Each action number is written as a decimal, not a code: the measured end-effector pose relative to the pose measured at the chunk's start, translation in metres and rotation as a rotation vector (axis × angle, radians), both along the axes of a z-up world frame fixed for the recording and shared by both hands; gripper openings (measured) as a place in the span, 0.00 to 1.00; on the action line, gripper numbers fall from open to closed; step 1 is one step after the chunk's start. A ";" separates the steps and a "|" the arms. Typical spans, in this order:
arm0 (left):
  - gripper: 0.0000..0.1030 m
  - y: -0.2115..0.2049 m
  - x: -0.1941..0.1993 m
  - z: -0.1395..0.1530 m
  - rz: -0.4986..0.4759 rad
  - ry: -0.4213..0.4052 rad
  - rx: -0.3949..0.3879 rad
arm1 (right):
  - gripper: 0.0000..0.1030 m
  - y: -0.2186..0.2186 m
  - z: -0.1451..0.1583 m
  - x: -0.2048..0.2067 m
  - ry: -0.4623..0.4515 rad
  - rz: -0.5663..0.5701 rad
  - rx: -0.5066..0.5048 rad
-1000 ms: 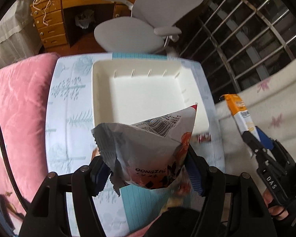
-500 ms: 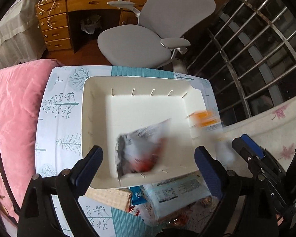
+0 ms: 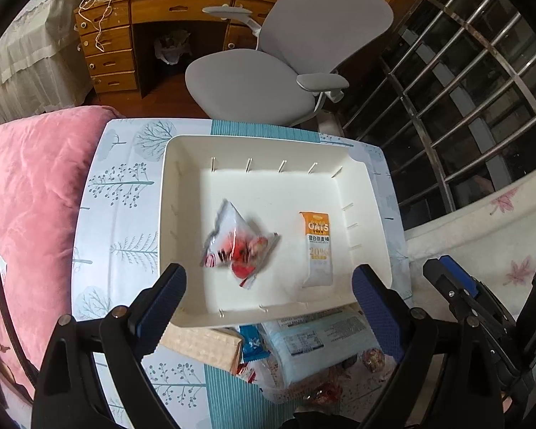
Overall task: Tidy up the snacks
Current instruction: 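Carry both snacks over the white tray and release them inside, then move both tools back over the snack pile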
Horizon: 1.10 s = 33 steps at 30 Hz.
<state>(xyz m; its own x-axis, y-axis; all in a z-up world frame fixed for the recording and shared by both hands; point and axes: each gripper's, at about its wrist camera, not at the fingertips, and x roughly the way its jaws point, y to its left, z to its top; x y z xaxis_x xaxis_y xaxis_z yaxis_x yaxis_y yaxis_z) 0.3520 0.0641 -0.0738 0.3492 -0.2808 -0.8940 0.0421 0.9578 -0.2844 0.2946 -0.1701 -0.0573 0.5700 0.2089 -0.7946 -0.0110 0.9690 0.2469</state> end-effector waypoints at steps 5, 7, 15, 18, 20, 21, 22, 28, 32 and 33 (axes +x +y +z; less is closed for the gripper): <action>0.91 0.010 -0.025 0.012 -0.025 -0.033 0.003 | 0.47 0.007 0.009 -0.022 -0.010 -0.022 -0.005; 0.91 0.016 -0.038 0.017 -0.042 -0.045 -0.001 | 0.47 0.012 0.014 -0.035 -0.020 -0.033 -0.011; 0.91 0.038 -0.087 0.031 -0.121 -0.086 -0.003 | 0.47 0.035 0.026 -0.089 -0.050 -0.090 -0.030; 0.91 0.044 -0.105 0.031 -0.154 -0.094 -0.001 | 0.47 0.043 0.026 -0.110 -0.055 -0.117 -0.042; 0.91 0.047 -0.116 0.028 -0.178 -0.090 -0.004 | 0.47 0.048 0.026 -0.122 -0.054 -0.136 -0.051; 0.91 0.048 -0.121 0.027 -0.188 -0.088 -0.006 | 0.47 0.052 0.024 -0.131 -0.051 -0.150 -0.055; 0.91 0.049 -0.126 0.026 -0.202 -0.084 -0.008 | 0.47 0.054 0.023 -0.137 -0.047 -0.159 -0.057; 0.91 0.049 -0.152 0.016 -0.280 -0.066 -0.006 | 0.47 0.065 0.007 -0.176 -0.016 -0.208 -0.074; 0.91 0.046 -0.166 0.007 -0.315 -0.039 -0.001 | 0.47 0.069 -0.004 -0.199 0.011 -0.227 -0.112; 0.91 0.046 -0.170 0.004 -0.321 -0.032 -0.001 | 0.47 0.069 -0.007 -0.203 0.017 -0.231 -0.121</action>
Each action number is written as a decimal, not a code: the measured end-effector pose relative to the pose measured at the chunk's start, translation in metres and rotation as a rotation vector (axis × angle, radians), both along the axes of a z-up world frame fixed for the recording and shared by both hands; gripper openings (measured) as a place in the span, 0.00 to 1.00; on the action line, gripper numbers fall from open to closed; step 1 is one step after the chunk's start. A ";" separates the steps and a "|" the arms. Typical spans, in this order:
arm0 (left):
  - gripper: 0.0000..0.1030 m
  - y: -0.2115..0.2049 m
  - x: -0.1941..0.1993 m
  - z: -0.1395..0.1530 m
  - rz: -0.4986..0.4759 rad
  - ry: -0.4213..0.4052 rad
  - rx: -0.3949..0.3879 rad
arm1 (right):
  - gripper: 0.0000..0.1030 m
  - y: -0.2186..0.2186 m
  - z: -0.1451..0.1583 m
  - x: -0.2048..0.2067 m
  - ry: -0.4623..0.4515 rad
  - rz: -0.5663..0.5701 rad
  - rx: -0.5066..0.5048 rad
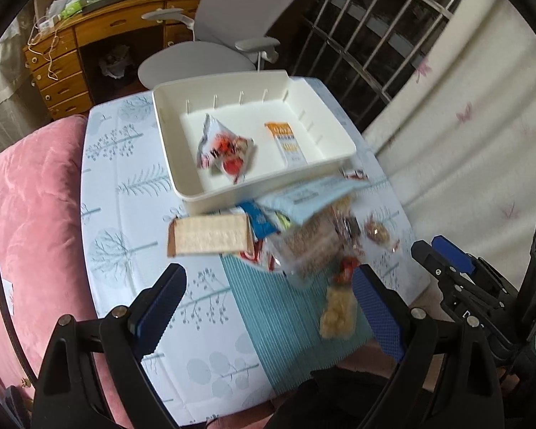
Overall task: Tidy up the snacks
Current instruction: 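Move both tools back over the snack pile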
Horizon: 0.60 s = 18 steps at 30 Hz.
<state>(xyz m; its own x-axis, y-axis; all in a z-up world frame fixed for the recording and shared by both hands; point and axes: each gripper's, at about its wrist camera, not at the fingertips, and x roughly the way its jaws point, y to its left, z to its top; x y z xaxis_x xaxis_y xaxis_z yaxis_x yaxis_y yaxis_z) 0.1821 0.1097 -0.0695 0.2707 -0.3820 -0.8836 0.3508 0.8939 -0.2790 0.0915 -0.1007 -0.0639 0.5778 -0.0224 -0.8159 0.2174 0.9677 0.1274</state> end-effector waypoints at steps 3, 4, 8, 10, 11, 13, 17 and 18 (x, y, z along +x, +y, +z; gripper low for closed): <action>0.91 -0.004 -0.007 -0.006 -0.019 0.015 0.011 | 0.47 -0.003 -0.007 -0.013 0.020 -0.015 -0.013; 0.91 -0.005 -0.008 -0.007 -0.023 0.017 0.017 | 0.47 -0.005 -0.010 -0.017 0.030 -0.021 -0.015; 0.91 -0.013 -0.015 -0.017 -0.035 0.030 0.051 | 0.49 -0.013 -0.020 -0.026 0.057 -0.036 -0.020; 0.91 -0.017 -0.016 -0.020 -0.032 0.039 0.061 | 0.50 -0.020 -0.026 -0.029 0.072 -0.040 -0.020; 0.91 -0.019 -0.017 -0.022 -0.028 0.044 0.067 | 0.50 -0.024 -0.029 -0.029 0.080 -0.041 -0.018; 0.91 -0.025 -0.018 -0.027 -0.016 0.052 0.078 | 0.50 -0.031 -0.033 -0.028 0.094 -0.039 -0.011; 0.91 -0.042 -0.022 -0.037 0.024 0.085 0.105 | 0.51 -0.048 -0.045 -0.025 0.129 -0.003 0.003; 0.91 -0.046 -0.024 -0.038 0.031 0.093 0.108 | 0.51 -0.052 -0.047 -0.024 0.139 0.013 0.007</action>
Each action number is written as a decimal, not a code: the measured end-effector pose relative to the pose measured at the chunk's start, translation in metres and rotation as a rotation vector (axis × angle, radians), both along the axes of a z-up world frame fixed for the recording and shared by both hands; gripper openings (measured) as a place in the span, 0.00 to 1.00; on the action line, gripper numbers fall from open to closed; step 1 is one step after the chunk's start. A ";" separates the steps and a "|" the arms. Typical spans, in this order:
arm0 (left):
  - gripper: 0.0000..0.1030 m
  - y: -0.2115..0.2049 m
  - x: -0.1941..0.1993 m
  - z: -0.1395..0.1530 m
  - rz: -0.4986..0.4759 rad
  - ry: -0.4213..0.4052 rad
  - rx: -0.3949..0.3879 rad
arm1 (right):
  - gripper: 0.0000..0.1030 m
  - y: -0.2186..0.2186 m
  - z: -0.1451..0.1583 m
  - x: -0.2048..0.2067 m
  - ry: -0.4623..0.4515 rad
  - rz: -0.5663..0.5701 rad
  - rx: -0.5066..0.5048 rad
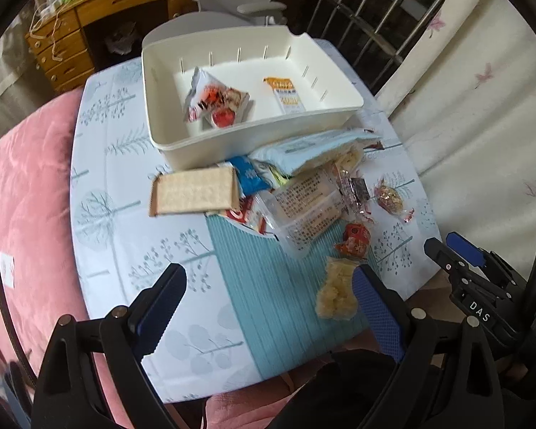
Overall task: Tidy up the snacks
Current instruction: 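Move both tools back over the snack pile, then grasp the clear puffed-snack bag with the left tool while the right grasps a small nut packet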
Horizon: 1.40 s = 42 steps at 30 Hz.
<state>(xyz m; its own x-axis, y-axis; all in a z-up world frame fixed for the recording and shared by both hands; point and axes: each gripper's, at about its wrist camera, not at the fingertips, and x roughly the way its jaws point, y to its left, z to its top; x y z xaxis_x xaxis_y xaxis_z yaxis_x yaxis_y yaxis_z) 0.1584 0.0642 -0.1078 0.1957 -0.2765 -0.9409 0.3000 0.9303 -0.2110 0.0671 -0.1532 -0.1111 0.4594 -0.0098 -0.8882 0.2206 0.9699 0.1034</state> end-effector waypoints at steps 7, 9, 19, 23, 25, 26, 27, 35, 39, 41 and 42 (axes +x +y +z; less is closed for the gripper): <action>0.91 -0.039 -0.017 -0.018 0.068 0.063 0.038 | 0.51 -0.032 -0.014 0.009 0.039 0.119 0.017; 0.91 -0.050 -0.023 -0.024 0.095 0.082 0.049 | 0.51 -0.041 -0.019 0.012 0.049 0.160 0.015; 0.91 -0.089 -0.047 -0.070 0.187 0.180 0.107 | 0.51 -0.069 -0.048 0.023 0.068 0.352 -0.043; 0.91 -0.103 -0.053 -0.096 0.197 0.228 0.129 | 0.51 -0.071 -0.059 0.023 0.039 0.413 -0.069; 0.91 -0.108 -0.054 -0.106 0.197 0.244 0.141 | 0.51 -0.070 -0.065 0.024 0.018 0.441 -0.091; 0.91 -0.110 -0.055 -0.112 0.197 0.252 0.150 | 0.51 -0.070 -0.067 0.024 0.008 0.452 -0.099; 0.91 -0.114 -0.056 -0.119 0.200 0.262 0.165 | 0.51 -0.069 -0.071 0.024 -0.002 0.464 -0.109; 0.90 -0.130 -0.054 -0.153 0.204 0.277 0.215 | 0.51 -0.065 -0.102 0.035 -0.042 0.535 -0.192; 0.81 -0.136 -0.052 -0.166 0.211 0.274 0.231 | 0.51 -0.066 -0.117 0.045 -0.055 0.544 -0.223; 0.78 -0.139 -0.052 -0.170 0.216 0.273 0.234 | 0.51 -0.067 -0.121 0.050 -0.061 0.542 -0.234; 0.76 -0.140 -0.052 -0.173 0.220 0.273 0.235 | 0.51 -0.068 -0.123 0.053 -0.063 0.540 -0.239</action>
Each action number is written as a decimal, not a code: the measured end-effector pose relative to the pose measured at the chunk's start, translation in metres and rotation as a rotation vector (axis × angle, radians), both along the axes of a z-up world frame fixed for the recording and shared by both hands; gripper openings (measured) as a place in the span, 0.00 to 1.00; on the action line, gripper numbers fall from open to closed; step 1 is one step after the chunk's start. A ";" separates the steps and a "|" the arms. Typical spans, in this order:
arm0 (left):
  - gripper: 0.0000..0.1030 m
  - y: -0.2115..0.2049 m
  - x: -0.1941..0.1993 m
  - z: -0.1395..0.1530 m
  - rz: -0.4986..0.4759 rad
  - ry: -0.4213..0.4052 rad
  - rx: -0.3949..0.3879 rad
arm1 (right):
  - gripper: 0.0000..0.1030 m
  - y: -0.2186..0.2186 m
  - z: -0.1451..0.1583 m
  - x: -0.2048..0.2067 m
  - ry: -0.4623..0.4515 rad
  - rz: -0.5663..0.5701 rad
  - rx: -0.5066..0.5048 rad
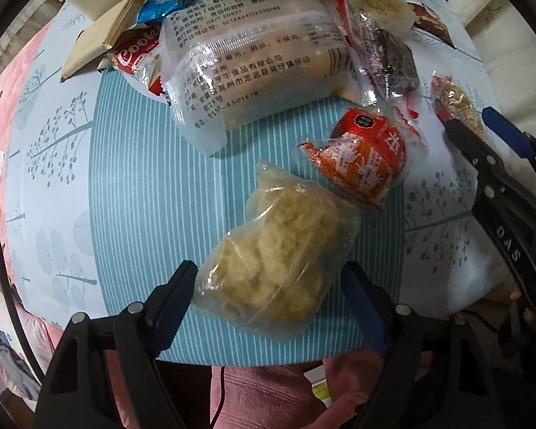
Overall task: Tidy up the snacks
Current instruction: 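Grasp the clear puffed-snack bag with the left tool while the right grasps a small nut packet, then carry both bags over the white tray and release them inside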
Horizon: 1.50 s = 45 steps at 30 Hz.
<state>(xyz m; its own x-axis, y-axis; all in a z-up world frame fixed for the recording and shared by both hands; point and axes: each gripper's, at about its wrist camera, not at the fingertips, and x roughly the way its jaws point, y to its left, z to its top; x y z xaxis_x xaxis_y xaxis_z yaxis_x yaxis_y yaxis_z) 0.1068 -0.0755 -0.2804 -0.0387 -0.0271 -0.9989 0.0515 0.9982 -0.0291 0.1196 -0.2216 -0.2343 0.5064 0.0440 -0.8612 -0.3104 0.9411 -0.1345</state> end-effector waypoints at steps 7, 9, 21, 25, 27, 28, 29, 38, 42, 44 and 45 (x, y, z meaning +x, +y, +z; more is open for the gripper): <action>0.61 0.001 -0.008 -0.011 0.020 -0.005 -0.001 | 0.51 -0.004 -0.014 0.015 0.019 0.012 -0.008; 0.59 -0.004 -0.009 -0.014 0.016 -0.007 -0.001 | 0.46 -0.006 -0.015 0.018 0.025 0.016 0.005; 0.51 0.010 0.007 0.012 0.011 0.018 0.021 | 0.42 -0.008 -0.010 0.024 0.150 -0.016 0.043; 0.51 0.015 0.008 0.032 -0.002 0.003 0.028 | 0.42 -0.009 -0.005 0.018 0.180 -0.043 0.050; 0.51 0.020 0.008 0.043 -0.006 -0.003 0.031 | 0.42 -0.011 0.001 0.014 0.186 -0.056 0.070; 0.51 0.023 0.008 0.049 -0.002 -0.009 0.032 | 0.42 -0.012 0.005 0.013 0.186 -0.062 0.075; 0.51 0.026 0.008 0.055 0.003 -0.012 0.032 | 0.42 -0.012 0.009 0.012 0.183 -0.066 0.077; 0.51 0.057 0.004 0.115 0.035 -0.064 0.045 | 0.42 -0.013 0.060 0.006 0.091 -0.118 0.127; 0.51 0.072 0.007 0.145 0.032 -0.115 0.043 | 0.42 -0.018 0.085 0.014 0.044 -0.146 0.161; 0.51 0.079 0.002 0.161 0.023 -0.140 0.042 | 0.42 -0.017 0.094 0.016 0.027 -0.153 0.168; 0.51 0.081 0.007 0.171 0.012 -0.158 0.044 | 0.42 -0.016 0.100 0.018 0.012 -0.156 0.173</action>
<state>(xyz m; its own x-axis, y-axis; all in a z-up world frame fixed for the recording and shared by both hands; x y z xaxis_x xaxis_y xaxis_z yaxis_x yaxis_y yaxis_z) 0.1142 0.0057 -0.1098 0.1195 0.0170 -0.9927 0.0404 0.9989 0.0220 0.1374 -0.2375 -0.1341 0.5082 0.1133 -0.8538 -0.1600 0.9865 0.0357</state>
